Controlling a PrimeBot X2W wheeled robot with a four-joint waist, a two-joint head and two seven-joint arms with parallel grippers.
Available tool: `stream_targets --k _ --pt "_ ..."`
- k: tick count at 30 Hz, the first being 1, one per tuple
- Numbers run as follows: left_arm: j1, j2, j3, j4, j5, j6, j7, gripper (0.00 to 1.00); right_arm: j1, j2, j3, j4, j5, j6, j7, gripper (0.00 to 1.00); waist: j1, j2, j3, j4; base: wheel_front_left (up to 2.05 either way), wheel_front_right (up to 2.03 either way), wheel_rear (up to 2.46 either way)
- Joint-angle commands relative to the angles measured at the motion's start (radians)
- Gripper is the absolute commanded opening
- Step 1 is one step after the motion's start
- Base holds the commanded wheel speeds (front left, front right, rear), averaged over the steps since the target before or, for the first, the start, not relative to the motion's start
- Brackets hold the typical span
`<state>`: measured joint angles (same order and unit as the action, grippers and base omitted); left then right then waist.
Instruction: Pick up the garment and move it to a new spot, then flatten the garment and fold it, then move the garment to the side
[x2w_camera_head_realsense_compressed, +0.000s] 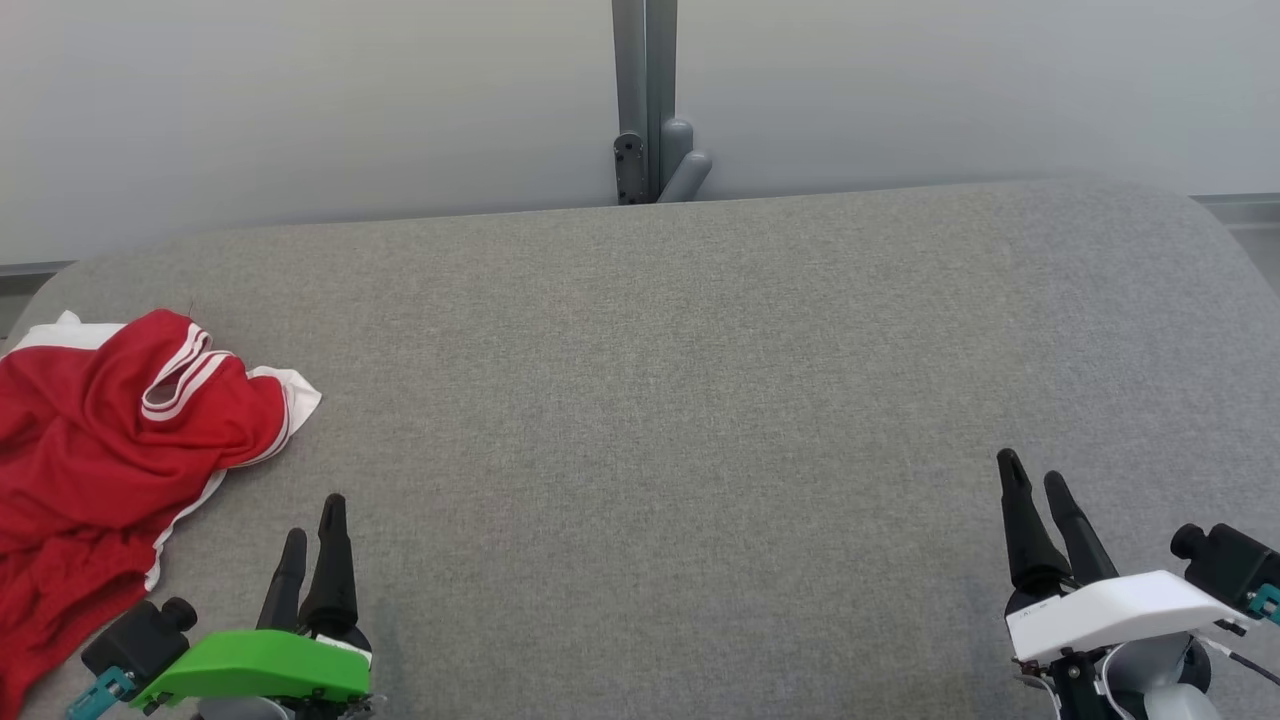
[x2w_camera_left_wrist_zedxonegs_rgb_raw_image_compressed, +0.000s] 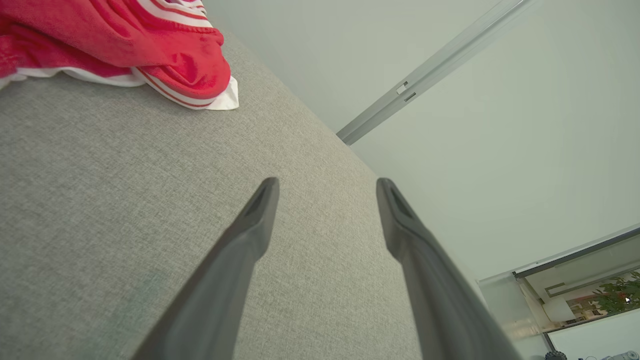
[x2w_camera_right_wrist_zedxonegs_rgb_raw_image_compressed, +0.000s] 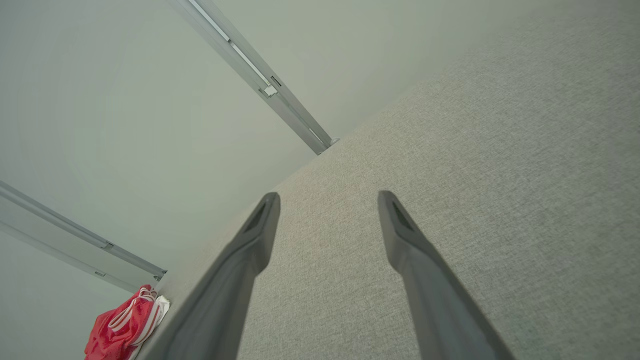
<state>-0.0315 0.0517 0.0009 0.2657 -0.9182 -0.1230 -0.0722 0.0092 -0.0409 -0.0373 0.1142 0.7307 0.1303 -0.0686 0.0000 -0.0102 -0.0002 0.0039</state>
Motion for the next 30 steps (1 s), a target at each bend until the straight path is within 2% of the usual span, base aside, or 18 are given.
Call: stream_targets --k 1,13,30 --pt "-0.005 0.011 0.001 -0.009 0.036 -0.004 -0.009 1.00 0.001 -0.006 0.003 -0.011 -0.037 0.000 -0.010 1.00 0.0000 0.0037 -0.001 0.000 0.00 0.00 0.00" --pt "0.013 0.023 -0.002 -0.019 0.228 -0.006 -0.046 1.00 0.019 -0.013 0.006 -0.006 -0.204 0.000 -0.048 1.00 0.0000 0.0047 -0.003 -0.004 0.00 0.00 0.00" --pt "0.029 0.033 -0.016 -0.019 0.411 -0.007 -0.090 1.00 0.032 -0.014 0.011 -0.036 -0.394 0.000 -0.092 1.00 0.0000 0.0060 -0.002 -0.003 0.00 0.00 0.00"
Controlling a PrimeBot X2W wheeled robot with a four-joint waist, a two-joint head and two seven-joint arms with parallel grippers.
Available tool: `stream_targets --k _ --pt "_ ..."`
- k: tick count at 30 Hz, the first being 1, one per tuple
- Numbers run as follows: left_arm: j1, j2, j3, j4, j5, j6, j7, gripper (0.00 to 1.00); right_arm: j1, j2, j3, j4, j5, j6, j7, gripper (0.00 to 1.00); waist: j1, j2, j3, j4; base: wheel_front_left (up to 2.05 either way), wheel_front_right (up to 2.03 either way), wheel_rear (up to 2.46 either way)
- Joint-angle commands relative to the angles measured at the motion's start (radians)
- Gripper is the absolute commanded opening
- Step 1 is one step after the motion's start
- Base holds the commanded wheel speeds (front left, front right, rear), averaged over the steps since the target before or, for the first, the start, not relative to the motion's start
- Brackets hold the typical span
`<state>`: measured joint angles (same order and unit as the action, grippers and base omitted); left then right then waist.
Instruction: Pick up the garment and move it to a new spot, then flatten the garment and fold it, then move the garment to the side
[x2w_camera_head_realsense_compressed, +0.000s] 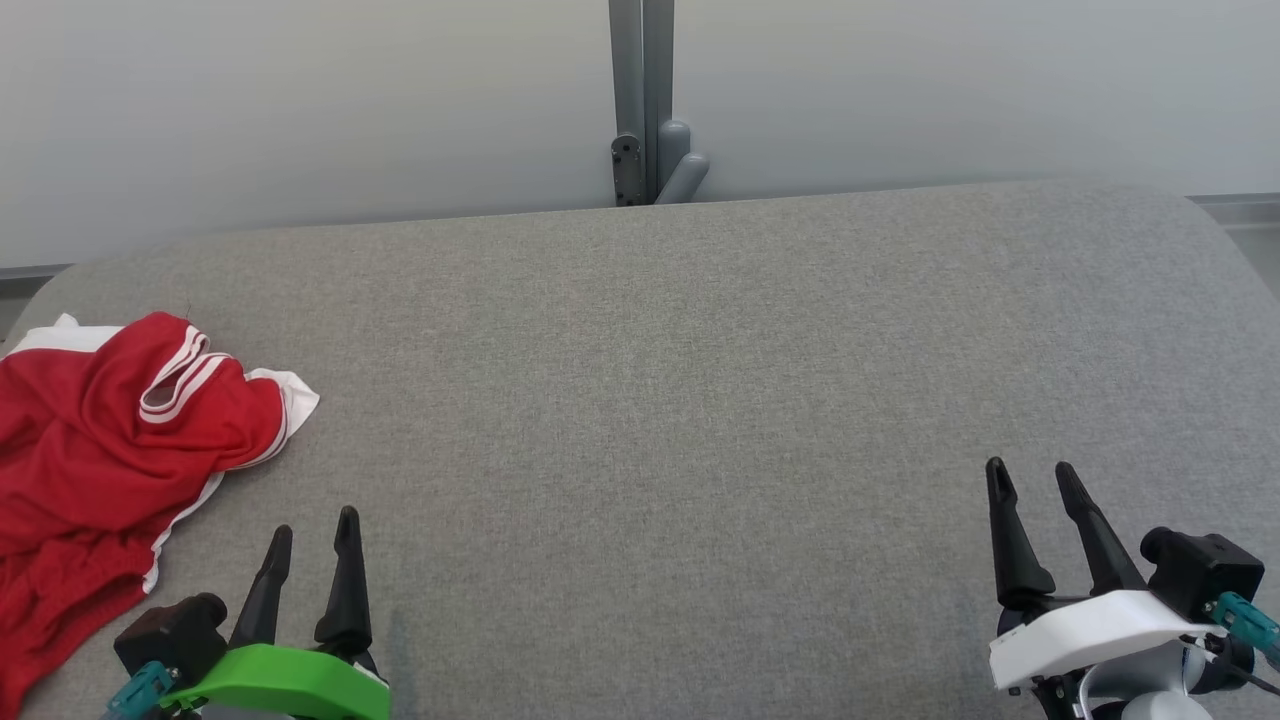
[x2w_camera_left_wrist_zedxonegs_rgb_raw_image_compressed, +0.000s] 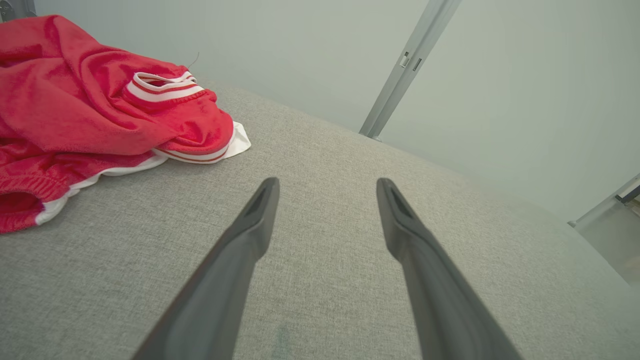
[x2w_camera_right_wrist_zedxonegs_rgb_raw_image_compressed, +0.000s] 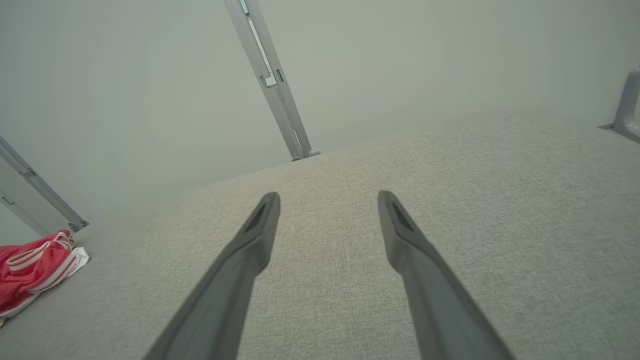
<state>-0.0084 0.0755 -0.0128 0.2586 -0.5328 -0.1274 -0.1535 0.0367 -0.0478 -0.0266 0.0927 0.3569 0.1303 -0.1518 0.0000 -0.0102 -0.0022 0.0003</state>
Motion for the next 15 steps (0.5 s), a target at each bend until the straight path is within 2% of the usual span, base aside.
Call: stream_targets --k 1,15 --pt "0.007 0.011 -0.002 -0.012 0.035 -0.003 -0.011 1.00 0.006 -0.007 0.000 -0.015 -0.032 0.000 -0.012 1.00 0.0000 0.0061 0.000 0.000 0.00 0.00 0.00" --pt "0.020 0.022 -0.003 -0.009 0.177 -0.004 -0.045 1.00 0.020 -0.006 -0.015 -0.011 -0.154 0.000 -0.045 1.00 0.0000 0.0072 -0.004 0.001 0.00 0.00 0.00"
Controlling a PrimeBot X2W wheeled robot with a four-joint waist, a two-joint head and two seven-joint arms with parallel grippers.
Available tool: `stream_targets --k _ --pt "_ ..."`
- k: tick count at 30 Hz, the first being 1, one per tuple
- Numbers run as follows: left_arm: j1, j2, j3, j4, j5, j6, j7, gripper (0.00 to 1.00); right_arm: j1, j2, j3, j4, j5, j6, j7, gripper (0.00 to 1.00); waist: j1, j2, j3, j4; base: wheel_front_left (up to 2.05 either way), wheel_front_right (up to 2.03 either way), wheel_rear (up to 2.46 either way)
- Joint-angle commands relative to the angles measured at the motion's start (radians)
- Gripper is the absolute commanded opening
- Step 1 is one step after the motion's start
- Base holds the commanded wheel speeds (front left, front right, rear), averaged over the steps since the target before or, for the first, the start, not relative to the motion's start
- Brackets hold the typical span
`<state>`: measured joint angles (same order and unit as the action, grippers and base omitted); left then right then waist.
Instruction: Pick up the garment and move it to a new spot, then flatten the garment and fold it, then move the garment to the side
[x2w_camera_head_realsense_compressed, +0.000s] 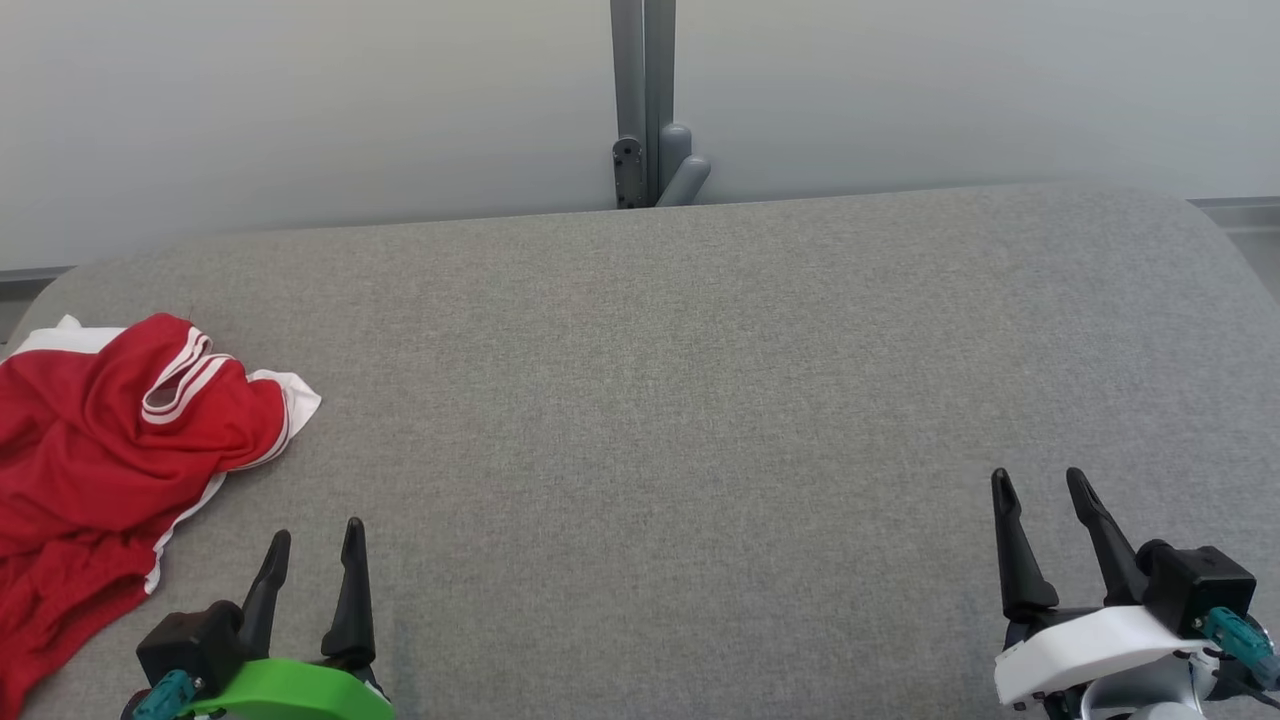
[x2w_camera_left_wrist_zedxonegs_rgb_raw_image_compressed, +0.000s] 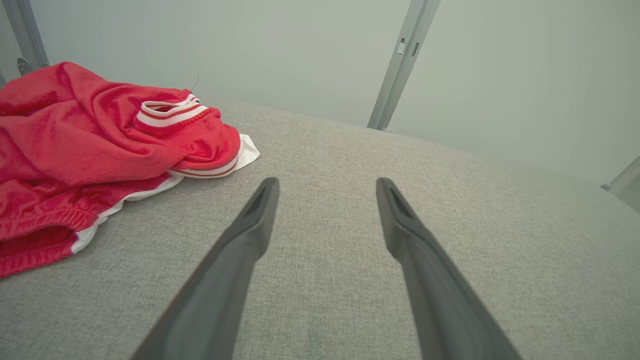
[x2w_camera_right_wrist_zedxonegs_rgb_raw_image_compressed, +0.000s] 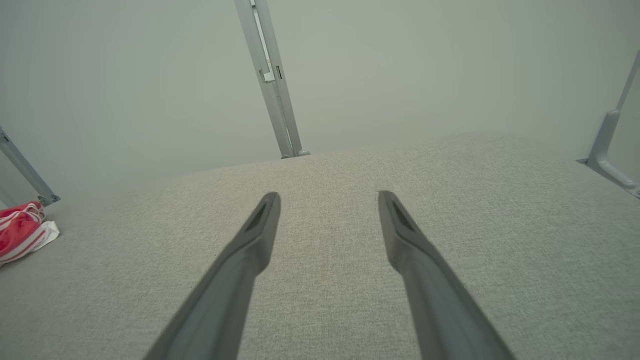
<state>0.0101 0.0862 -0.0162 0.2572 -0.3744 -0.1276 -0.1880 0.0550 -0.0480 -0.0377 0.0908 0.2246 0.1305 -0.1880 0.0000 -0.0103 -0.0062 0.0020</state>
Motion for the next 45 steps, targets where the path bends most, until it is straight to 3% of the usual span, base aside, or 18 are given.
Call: stream_targets --k 1,27,45 --pt "0.003 0.011 0.001 -0.007 0.028 -0.004 -0.011 1.00 0.003 -0.006 -0.005 -0.008 -0.029 0.000 -0.011 1.00 0.0000 0.0074 0.000 0.000 0.00 0.00 0.00" --pt "0.031 0.017 0.012 0.014 0.211 -0.004 -0.063 1.00 0.028 -0.008 -0.029 -0.013 -0.205 0.000 -0.063 1.00 0.0000 0.0095 0.001 0.001 0.00 0.00 0.00" --pt "0.020 0.001 0.017 0.027 0.186 -0.004 -0.077 1.00 0.024 -0.003 -0.043 -0.009 -0.202 0.000 -0.078 1.00 0.0000 0.0103 0.001 -0.002 0.00 0.00 0.00"
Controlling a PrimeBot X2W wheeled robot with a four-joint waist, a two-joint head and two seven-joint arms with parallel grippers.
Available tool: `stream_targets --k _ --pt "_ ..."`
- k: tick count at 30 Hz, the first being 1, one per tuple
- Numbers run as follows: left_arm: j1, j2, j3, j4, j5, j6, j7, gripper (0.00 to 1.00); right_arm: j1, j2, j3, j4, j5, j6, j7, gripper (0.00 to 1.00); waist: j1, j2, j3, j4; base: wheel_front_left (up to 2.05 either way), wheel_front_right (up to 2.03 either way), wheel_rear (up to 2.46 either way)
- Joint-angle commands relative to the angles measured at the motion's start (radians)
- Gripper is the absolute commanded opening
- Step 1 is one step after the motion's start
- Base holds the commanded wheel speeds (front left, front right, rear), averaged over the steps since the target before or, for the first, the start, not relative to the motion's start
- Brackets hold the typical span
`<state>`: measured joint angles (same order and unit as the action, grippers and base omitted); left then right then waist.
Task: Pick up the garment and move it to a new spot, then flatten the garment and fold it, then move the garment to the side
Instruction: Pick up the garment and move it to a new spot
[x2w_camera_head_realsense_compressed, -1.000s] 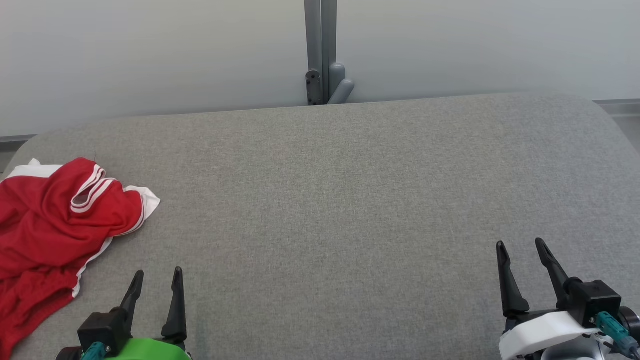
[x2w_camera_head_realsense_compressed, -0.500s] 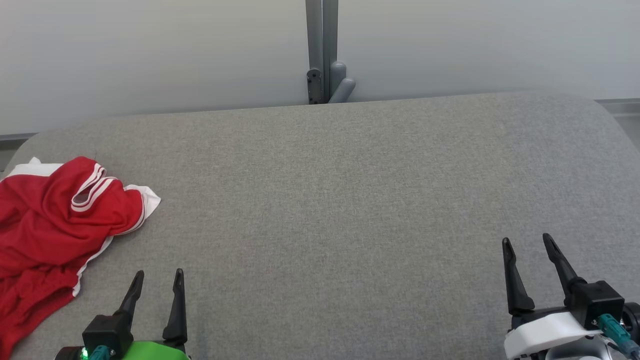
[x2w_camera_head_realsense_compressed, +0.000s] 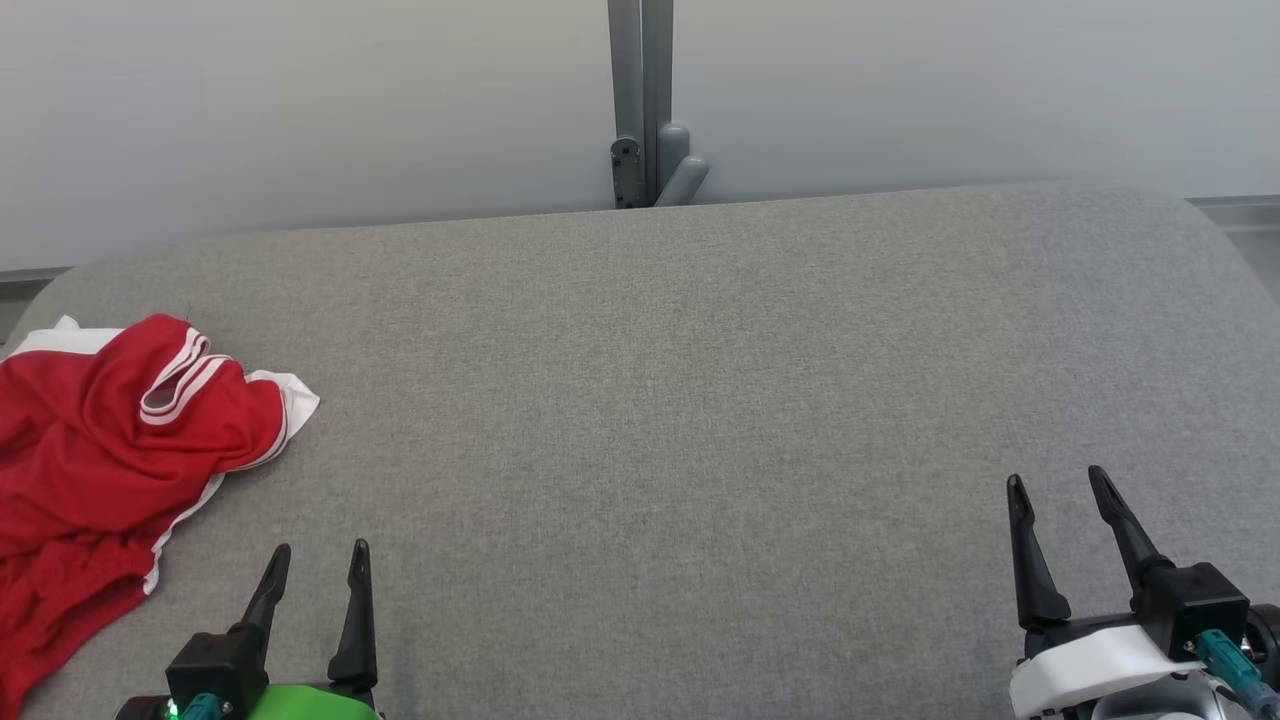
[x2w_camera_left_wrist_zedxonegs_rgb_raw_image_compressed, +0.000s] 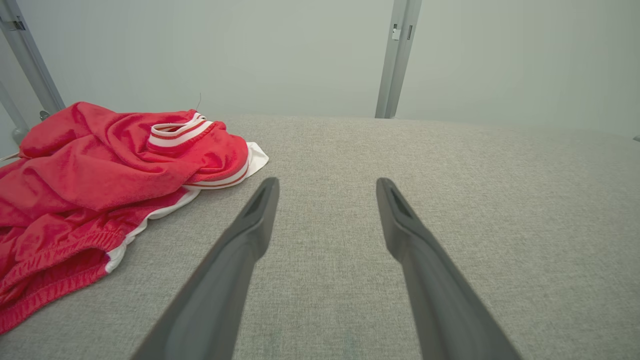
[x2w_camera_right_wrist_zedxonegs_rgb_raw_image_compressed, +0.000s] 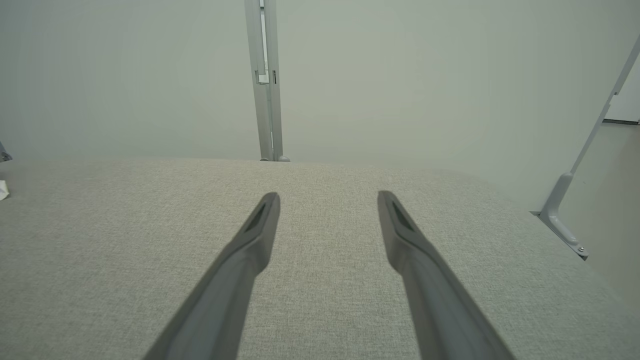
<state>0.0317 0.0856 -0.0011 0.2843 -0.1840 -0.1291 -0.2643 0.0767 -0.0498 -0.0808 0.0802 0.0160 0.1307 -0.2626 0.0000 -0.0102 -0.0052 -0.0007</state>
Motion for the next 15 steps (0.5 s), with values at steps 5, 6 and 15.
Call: stream_targets --k 5,6,15 --pt "-0.016 -0.001 -0.011 0.004 -0.007 -0.003 0.000 1.00 0.016 -0.002 -0.005 -0.001 0.011 0.000 -0.003 1.00 0.0000 0.0102 0.000 0.025 0.00 0.00 0.00" --pt "-0.019 -0.001 -0.011 0.004 -0.009 -0.003 0.000 1.00 0.019 -0.002 -0.005 -0.001 0.010 0.000 -0.003 1.00 0.0000 0.0102 0.000 0.035 0.00 0.00 0.00" --pt "-0.021 0.004 -0.010 0.015 -0.007 -0.002 0.000 1.00 0.024 -0.002 0.008 0.003 0.025 0.000 -0.003 1.00 0.0000 0.0102 -0.005 0.209 0.00 0.00 0.00"
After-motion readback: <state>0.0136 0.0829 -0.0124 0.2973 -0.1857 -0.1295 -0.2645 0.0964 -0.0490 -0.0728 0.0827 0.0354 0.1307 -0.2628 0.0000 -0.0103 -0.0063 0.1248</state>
